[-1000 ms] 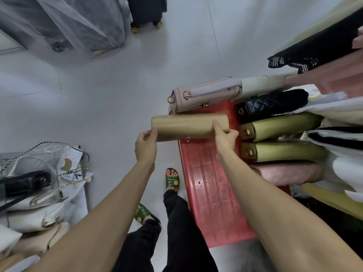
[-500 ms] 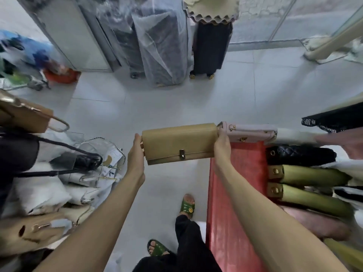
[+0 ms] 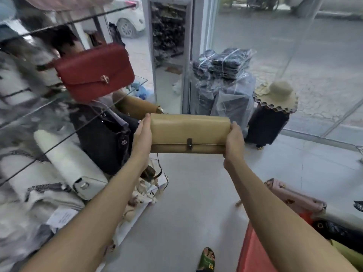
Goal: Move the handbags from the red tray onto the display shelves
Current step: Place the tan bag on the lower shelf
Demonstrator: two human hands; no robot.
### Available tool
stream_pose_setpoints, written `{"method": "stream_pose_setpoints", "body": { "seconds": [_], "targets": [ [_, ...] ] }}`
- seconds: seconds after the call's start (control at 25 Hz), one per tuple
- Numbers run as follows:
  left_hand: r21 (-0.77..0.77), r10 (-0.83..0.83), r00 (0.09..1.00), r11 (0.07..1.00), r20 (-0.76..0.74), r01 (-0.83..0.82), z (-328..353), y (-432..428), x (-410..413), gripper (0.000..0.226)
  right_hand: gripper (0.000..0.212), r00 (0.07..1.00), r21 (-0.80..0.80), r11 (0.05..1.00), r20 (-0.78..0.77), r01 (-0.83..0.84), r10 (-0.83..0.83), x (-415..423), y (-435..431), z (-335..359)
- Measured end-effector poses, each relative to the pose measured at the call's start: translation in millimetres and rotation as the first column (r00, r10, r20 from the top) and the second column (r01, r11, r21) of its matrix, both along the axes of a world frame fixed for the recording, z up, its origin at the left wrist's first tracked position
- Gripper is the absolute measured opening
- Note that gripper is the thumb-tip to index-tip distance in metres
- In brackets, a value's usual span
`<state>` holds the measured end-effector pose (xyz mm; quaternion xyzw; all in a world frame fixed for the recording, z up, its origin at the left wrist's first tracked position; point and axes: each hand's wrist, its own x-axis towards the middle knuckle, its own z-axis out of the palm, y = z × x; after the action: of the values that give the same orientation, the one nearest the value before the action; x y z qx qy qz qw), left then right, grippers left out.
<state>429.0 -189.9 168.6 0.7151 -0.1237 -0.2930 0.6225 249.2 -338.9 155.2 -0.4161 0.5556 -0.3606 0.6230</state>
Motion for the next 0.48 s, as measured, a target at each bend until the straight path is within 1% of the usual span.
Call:
{"method": "stream_pose_setpoints", "body": {
  "seconds": [0.04,0.2,0.28,0.32,0.4,0.48],
  "targets": [
    [-0.019,0.017,1.000,1.000,0.003,-0.017,16.1,10.1,1.2,0.070,0.054,1.000,-0.025,1.000,0.018,-0.007,0.007,7.5,6.6,12.6],
    [-0.110,0.129,0.992,0.986,0.006,-0.127,67.6,57.9,20.0,0.053,0.062,0.993,-0.144,0.985,0.065,-0.091,0.101,47.9,36.1,61.9],
    [-0.151,0.177,0.984,0.973,0.000,-0.175,81.8,79.2,28.1,0.050,0.055,0.988,-0.228,0.966,0.066,-0.120,0.139,67.2,48.3,84.7],
    [-0.173,0.188,0.982,0.967,-0.014,-0.188,86.5,88.5,30.5,0.049,0.050,0.988,-0.284,0.950,0.048,-0.130,0.150,74.9,52.0,96.6],
    [-0.190,0.195,0.980,0.961,-0.049,-0.201,89.0,100.5,32.7,0.050,0.047,0.989,-0.369,0.919,-0.020,-0.142,0.145,86.6,52.9,118.5],
    [-0.222,0.206,0.974,0.949,-0.095,-0.223,89.9,107.7,33.4,0.047,0.046,0.986,-0.415,0.895,-0.090,-0.163,0.138,95.2,54.9,141.5]
  ]
}}
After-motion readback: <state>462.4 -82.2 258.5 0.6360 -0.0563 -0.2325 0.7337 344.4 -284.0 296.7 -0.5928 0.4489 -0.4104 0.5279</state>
